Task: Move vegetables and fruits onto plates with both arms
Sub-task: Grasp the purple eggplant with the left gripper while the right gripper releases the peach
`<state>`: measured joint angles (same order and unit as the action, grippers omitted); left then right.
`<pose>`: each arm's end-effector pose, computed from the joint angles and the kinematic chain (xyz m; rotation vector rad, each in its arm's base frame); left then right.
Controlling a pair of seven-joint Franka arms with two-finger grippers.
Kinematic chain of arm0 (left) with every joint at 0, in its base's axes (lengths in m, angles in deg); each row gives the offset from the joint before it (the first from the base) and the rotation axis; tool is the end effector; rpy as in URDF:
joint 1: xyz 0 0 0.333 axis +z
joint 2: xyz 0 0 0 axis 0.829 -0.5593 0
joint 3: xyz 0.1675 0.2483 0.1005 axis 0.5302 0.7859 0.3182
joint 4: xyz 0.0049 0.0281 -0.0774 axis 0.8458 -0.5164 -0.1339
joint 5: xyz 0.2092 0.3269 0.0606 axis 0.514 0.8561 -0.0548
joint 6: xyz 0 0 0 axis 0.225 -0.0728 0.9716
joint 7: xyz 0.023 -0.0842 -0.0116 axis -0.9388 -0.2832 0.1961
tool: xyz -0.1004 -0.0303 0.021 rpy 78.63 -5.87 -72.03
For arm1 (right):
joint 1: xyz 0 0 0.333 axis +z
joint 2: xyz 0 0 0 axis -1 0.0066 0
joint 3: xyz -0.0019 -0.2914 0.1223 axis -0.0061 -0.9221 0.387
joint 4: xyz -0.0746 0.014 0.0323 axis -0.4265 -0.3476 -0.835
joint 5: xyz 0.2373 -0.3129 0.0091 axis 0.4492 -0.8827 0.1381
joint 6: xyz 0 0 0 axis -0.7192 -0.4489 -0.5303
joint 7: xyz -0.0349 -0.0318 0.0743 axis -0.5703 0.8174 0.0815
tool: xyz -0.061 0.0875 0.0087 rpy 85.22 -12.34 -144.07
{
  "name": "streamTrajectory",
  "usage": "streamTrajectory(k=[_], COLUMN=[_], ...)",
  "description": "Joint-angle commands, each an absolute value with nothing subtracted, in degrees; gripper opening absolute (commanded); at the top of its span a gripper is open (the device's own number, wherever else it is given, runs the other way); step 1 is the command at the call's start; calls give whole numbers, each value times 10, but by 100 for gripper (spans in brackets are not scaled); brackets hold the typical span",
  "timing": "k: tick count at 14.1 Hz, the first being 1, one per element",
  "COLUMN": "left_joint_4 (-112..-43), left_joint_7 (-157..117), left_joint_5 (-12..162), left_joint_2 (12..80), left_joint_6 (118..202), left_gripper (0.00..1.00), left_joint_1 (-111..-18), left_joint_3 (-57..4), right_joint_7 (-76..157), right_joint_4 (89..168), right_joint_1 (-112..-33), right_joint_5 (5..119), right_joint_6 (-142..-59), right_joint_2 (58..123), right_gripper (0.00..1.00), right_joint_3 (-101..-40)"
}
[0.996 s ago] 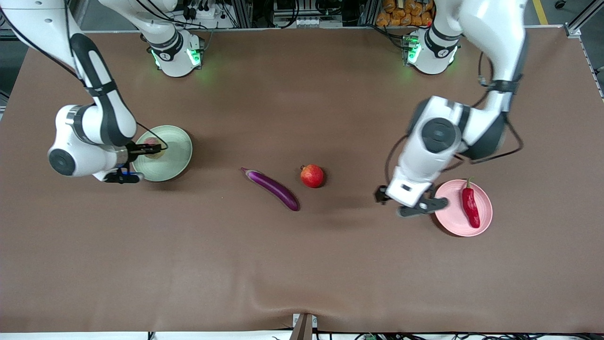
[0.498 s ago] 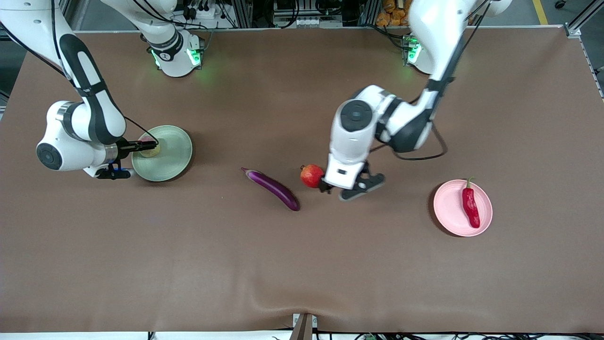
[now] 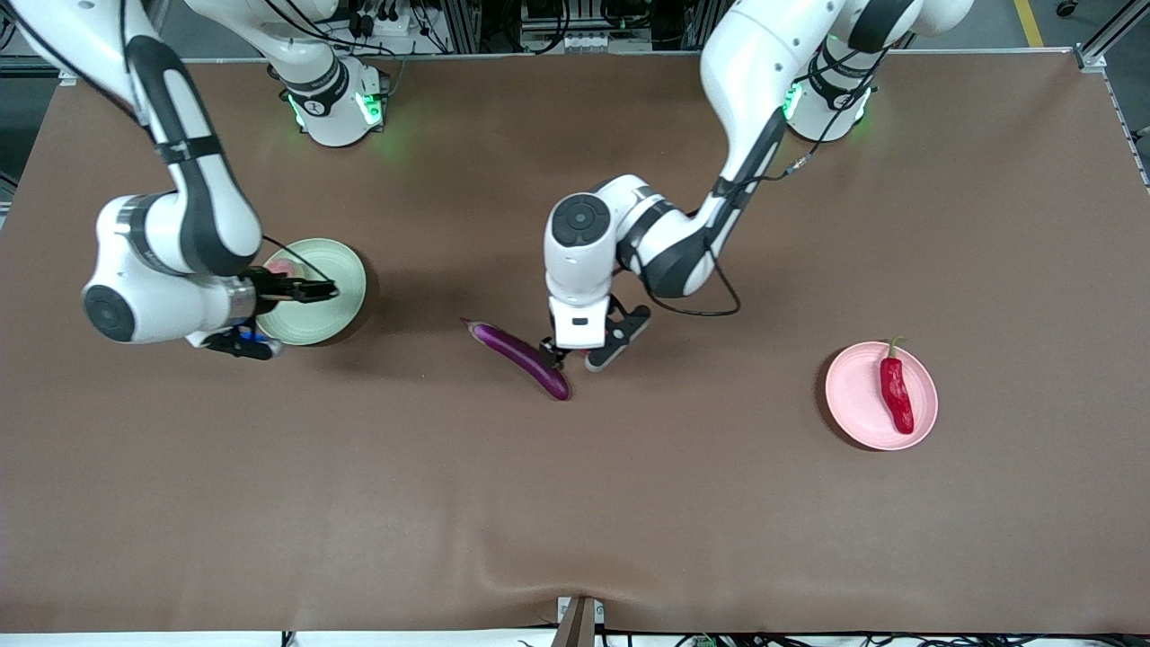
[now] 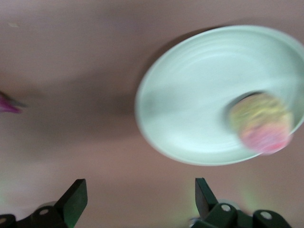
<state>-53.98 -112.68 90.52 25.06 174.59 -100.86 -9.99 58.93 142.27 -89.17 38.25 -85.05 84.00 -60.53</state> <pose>0.5265 -0.5473 0.2657 2.7219 1.2462 0.1654 0.5442 0.0653 0.3016 -2.8645 0.3551 0.7900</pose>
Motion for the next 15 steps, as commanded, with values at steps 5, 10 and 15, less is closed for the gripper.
streamTrajectory(k=[5,10,15], left_joint_4=[-496,-496,-498], left_joint_7=[-1214,-1243,-1244], left_joint_5=[912,911,913], left_joint_2=[181,145,135], left_joint_6=[1863,1906,1913], left_gripper=[100,100,0], left_joint_1=[-1051,-1067,-1083], left_joint_3=[-88,-67,-38], right_joint_7=[744,761,773], right_joint_4=[1349,1337,1324], right_joint_1=[-818,-814,-809], right_joint_5=[406,429,430], right_joint_6=[-828,-828,-827], right_joint_2=[852,855,855], right_gripper=[100,100,100], right_joint_3=[-609,-609,-609])
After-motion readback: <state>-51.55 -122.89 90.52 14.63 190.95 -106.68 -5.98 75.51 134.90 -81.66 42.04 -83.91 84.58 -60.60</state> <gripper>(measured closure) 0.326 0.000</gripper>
